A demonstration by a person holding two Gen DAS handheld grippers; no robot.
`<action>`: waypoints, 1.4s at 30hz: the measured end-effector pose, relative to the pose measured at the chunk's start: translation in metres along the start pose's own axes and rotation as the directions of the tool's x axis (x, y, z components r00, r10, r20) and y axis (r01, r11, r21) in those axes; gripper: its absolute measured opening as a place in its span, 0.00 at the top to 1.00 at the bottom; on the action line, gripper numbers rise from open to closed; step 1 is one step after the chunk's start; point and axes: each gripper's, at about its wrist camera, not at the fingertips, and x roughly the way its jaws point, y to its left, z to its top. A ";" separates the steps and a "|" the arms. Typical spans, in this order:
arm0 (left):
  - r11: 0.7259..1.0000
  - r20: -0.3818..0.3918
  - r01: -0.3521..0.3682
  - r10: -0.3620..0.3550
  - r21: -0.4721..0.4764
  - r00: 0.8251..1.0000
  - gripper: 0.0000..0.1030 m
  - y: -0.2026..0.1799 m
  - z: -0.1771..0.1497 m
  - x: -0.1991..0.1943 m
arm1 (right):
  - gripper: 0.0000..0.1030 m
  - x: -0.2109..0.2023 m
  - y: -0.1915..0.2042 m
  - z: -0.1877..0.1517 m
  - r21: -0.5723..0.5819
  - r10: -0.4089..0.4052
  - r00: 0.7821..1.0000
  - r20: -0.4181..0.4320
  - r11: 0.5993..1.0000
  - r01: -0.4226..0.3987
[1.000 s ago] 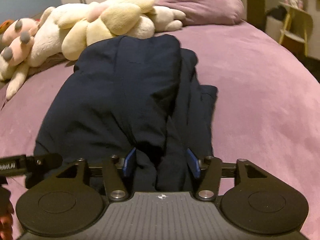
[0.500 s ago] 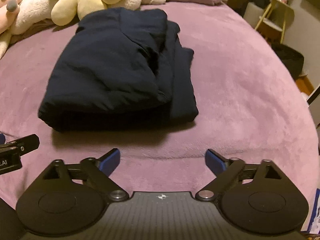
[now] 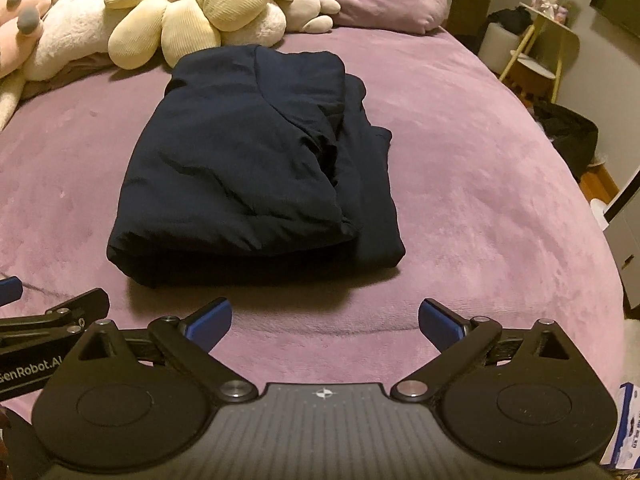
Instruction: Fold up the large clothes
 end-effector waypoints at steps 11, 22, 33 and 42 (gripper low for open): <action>1.000 0.007 -0.016 0.015 0.011 1.000 0.00 -0.003 0.002 -0.002 | 0.02 -0.002 -0.001 0.000 0.027 0.004 1.000 -0.001 1.000 -0.004; 0.999 0.000 -0.022 0.022 0.032 1.000 0.00 -0.007 0.002 -0.002 | 0.02 -0.002 -0.004 -0.001 0.043 0.012 1.000 -0.012 0.999 -0.012; 0.999 -0.018 -0.033 0.033 0.002 0.999 0.00 -0.004 0.003 0.001 | 0.02 -0.003 -0.006 -0.002 0.050 0.020 1.000 -0.009 0.999 -0.020; 0.999 -0.030 -0.030 0.031 0.012 0.999 0.00 -0.007 0.002 0.001 | 0.01 -0.004 -0.007 -0.003 0.054 0.030 1.000 -0.004 0.998 -0.030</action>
